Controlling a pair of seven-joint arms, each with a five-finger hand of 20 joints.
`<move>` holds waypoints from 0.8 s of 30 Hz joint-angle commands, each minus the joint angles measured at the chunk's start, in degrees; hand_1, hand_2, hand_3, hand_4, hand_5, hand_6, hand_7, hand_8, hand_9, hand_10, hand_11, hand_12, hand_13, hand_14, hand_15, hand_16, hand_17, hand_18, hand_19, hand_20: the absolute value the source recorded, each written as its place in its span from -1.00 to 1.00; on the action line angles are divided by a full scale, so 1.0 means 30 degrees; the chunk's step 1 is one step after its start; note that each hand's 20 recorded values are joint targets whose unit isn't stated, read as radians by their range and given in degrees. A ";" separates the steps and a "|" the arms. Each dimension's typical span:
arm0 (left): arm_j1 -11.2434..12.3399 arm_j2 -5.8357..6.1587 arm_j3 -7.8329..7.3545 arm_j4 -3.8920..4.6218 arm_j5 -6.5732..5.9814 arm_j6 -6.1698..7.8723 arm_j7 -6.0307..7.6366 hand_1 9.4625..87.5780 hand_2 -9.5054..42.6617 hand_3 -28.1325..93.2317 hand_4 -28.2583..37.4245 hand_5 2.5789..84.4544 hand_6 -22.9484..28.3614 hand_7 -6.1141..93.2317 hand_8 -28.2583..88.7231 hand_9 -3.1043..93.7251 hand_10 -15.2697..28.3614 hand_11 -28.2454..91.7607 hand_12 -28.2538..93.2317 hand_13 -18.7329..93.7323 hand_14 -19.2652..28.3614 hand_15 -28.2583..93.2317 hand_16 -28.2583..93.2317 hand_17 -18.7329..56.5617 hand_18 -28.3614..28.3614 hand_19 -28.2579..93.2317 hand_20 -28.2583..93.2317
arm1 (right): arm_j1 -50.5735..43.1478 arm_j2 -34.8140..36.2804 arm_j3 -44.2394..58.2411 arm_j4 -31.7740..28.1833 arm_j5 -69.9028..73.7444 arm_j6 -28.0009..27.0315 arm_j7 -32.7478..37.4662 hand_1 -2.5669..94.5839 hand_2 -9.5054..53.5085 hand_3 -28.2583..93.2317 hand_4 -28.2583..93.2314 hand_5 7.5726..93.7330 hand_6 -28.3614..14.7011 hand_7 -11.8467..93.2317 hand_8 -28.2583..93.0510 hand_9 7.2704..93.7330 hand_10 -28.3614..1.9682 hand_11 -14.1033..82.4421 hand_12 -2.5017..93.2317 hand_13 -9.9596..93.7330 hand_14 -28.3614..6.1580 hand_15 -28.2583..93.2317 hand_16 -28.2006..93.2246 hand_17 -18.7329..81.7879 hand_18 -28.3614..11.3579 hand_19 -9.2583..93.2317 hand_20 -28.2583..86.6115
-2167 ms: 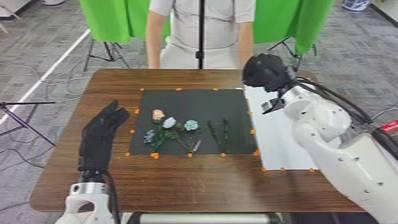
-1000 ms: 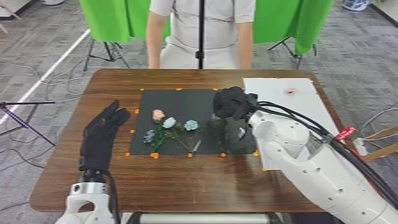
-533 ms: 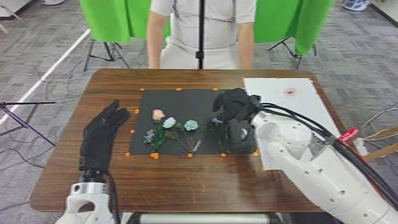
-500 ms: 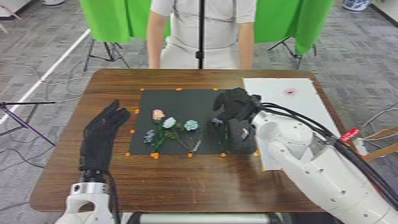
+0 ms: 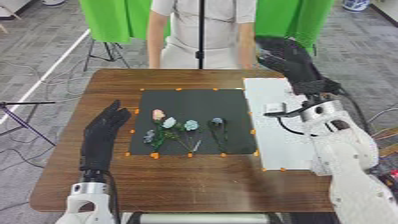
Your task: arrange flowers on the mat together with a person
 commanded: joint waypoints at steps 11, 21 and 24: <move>0.0081 -0.0096 0.0251 0.0210 0.0540 -0.0505 0.0006 -0.58 -0.92 0.57 -0.71 0.01 0.05 -0.75 -0.61 -0.05 0.26 -0.31 -0.26 -0.01 0.43 -0.36 -0.49 -0.26 0.29 -0.49 -0.22 | -1.0656 -0.4050 -0.0234 -0.1889 1.3682 0.2340 -0.4146 -0.86 -0.56 0.74 -0.89 -0.51 0.27 -0.60 -0.70 -0.40 0.03 -0.67 -0.80 -0.37 0.19 -0.50 -0.33 -0.36 -0.09 -0.81 -0.11; -0.0205 -0.0082 0.0496 0.0335 0.0712 -0.0619 0.0116 -0.58 -0.92 0.57 -0.71 0.01 0.05 -0.75 -0.61 -0.06 0.27 -0.31 -0.26 -0.02 0.44 -0.36 -0.49 -0.27 0.30 -0.50 -0.21 | -1.0273 -0.4321 0.0401 -0.1631 1.2313 0.1961 -0.4527 -0.85 -0.55 0.76 -0.88 -0.48 0.27 -0.59 -0.71 -0.37 -0.01 -0.65 -0.79 -0.35 0.17 -0.47 -0.37 -0.34 -0.13 -0.80 -0.10; -0.0200 -0.0093 0.0425 0.0357 0.0658 -0.0578 0.0139 -0.58 -0.91 0.57 -0.71 0.01 0.05 -0.75 -0.61 -0.06 0.26 -0.31 -0.26 -0.02 0.44 -0.36 -0.49 -0.27 0.30 -0.50 -0.21 | -1.0282 -0.4299 0.0534 -0.1584 1.2352 0.1593 -0.4462 -0.85 -0.55 0.76 -0.88 -0.46 0.26 -0.58 -0.71 -0.36 -0.01 -0.65 -0.79 -0.34 0.15 -0.45 -0.37 -0.34 -0.14 -0.79 -0.10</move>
